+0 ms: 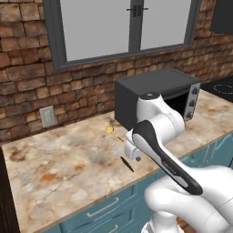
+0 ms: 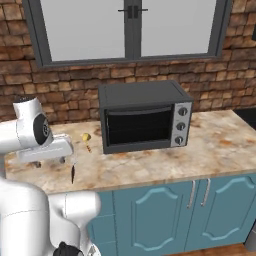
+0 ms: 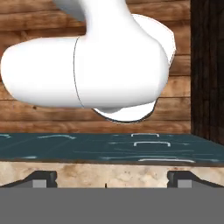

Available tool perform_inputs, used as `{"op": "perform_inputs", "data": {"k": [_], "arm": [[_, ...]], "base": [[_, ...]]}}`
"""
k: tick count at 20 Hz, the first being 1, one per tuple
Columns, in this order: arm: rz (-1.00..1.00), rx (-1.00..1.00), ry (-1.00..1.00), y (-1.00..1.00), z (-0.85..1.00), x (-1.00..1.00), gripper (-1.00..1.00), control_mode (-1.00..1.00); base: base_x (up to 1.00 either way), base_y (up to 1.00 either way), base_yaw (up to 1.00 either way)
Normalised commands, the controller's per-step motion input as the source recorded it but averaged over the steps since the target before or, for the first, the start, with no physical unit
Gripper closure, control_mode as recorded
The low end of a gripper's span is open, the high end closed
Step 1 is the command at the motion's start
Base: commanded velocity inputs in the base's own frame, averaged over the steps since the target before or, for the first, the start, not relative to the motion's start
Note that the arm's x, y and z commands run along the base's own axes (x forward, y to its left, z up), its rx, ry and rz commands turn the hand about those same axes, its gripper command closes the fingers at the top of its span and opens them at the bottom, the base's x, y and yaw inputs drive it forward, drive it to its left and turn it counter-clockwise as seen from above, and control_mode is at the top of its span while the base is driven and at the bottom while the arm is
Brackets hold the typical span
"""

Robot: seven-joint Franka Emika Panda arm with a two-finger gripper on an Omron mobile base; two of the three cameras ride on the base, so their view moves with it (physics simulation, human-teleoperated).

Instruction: Organize the utensils by type. Pick up the wooden spoons from the counter and place them in the open cabinet. Then pick up the metallic utensils from the counter and place them in the open drawer.

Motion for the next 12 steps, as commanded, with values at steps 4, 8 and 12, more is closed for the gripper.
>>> {"op": "perform_inputs", "data": {"k": [4, 8, 12], "arm": [[0.0, 0.08, 0.0, -0.01, -0.48, 0.88, -1.0, -1.0], [0.0, 0.01, 0.0, 0.0, -0.6, 0.66, -1.0, -1.0], [0.0, 0.0, 0.0, 0.0, -0.7, 0.44, -1.0, -1.0]], "base": [[0.0, 0.0, 0.0], [0.0, 0.0, 0.0], [0.0, 0.0, 0.0]]}}
